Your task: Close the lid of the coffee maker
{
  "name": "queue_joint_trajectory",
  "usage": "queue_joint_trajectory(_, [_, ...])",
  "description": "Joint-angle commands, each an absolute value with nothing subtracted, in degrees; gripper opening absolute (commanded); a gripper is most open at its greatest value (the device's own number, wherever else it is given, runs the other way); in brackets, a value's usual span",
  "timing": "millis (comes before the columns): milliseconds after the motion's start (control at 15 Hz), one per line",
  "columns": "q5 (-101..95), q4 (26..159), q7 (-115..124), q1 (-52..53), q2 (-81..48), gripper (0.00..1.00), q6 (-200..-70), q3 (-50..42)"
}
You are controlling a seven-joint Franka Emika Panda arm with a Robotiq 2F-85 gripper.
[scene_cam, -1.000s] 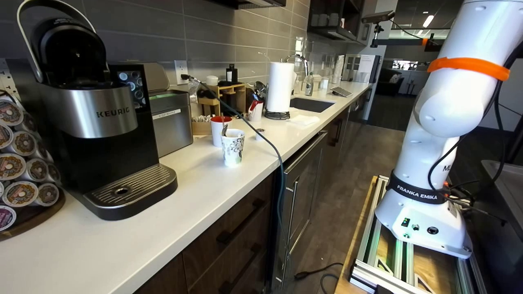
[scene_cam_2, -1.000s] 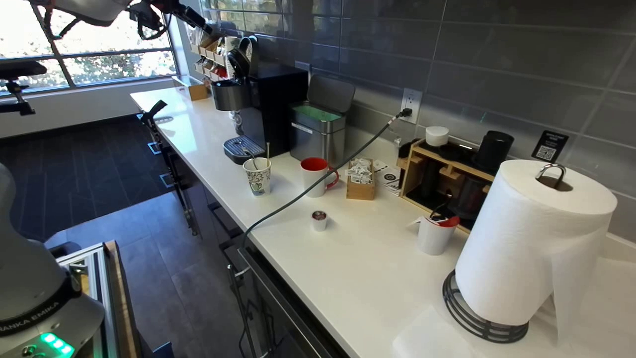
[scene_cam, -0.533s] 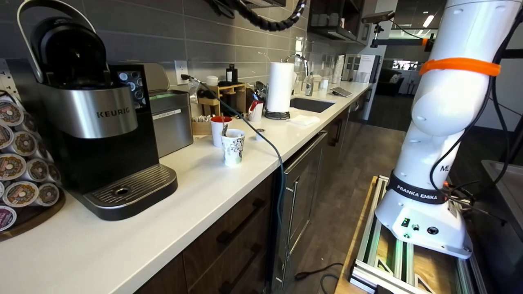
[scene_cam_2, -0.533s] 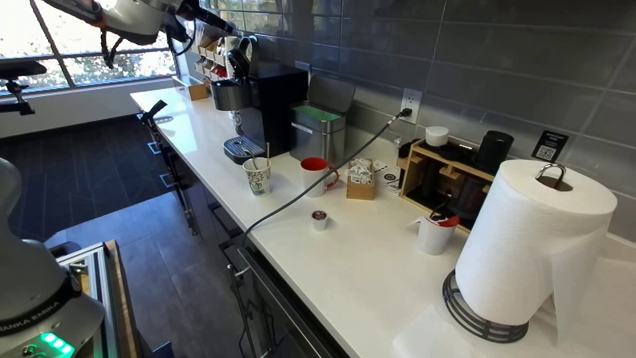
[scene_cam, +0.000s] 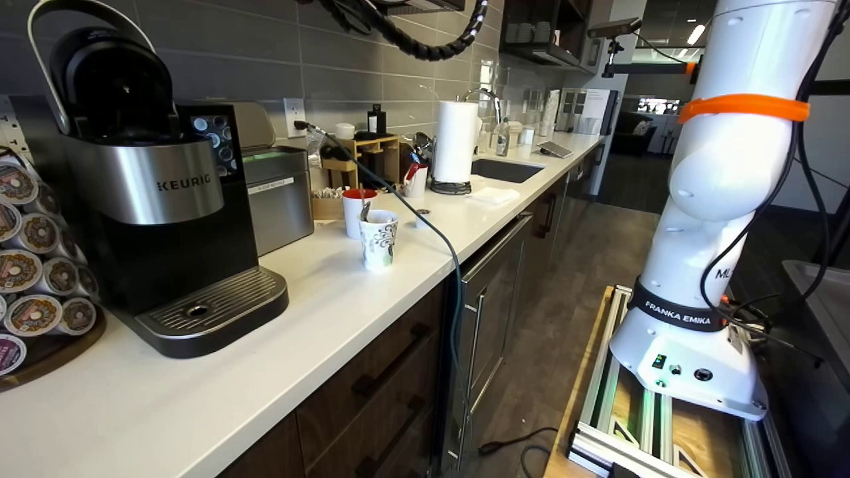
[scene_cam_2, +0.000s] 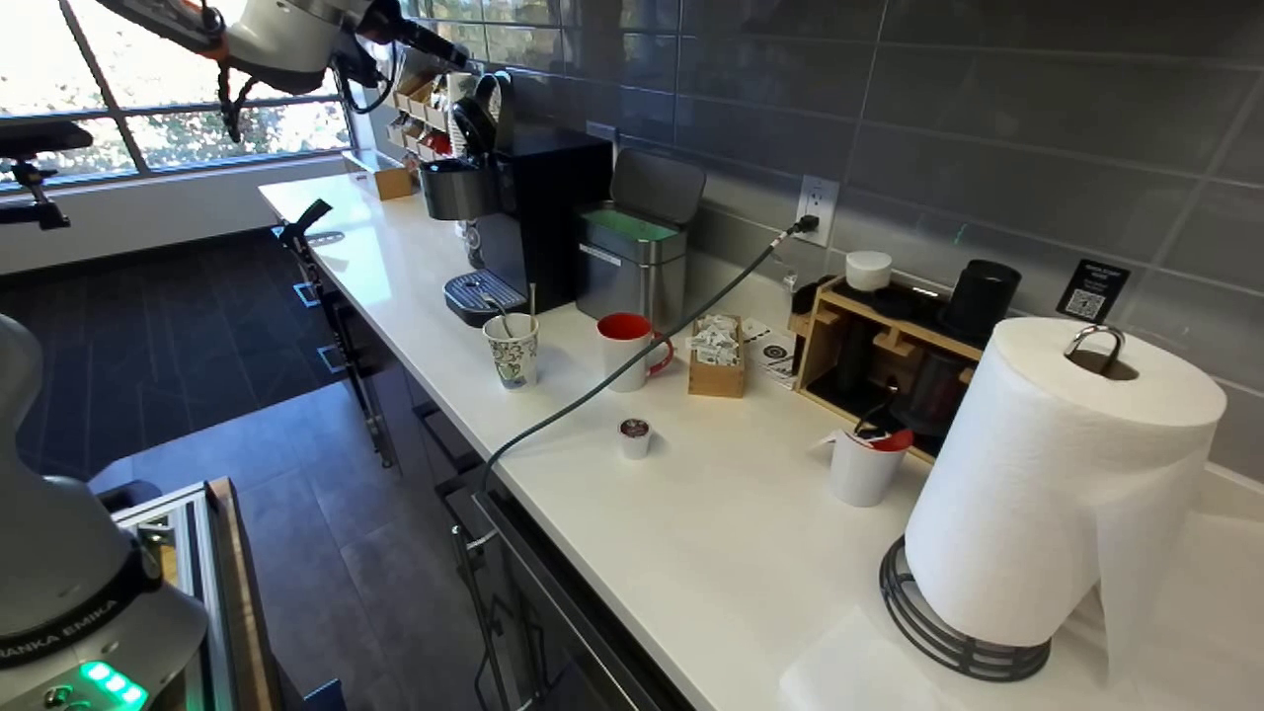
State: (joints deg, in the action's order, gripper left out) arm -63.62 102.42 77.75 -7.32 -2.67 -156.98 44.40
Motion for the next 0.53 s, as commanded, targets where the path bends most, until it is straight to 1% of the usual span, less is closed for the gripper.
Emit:
queue_joint_trajectory(0, [-73.0,98.2,84.2,-5.3,-7.0,1.00,-154.0,44.7])
queue_joint_trajectory(333, [-82.9,92.5,88.9,-1.5,-13.5,1.00,-143.8,44.2])
queue_joint_trajectory(400, [-81.9,91.5,88.6,5.7,-13.6,1.00,-143.3,36.5])
queue_joint_trajectory(467, [-81.8,90.1,88.6,7.4,-14.7,1.00,-142.0,35.1])
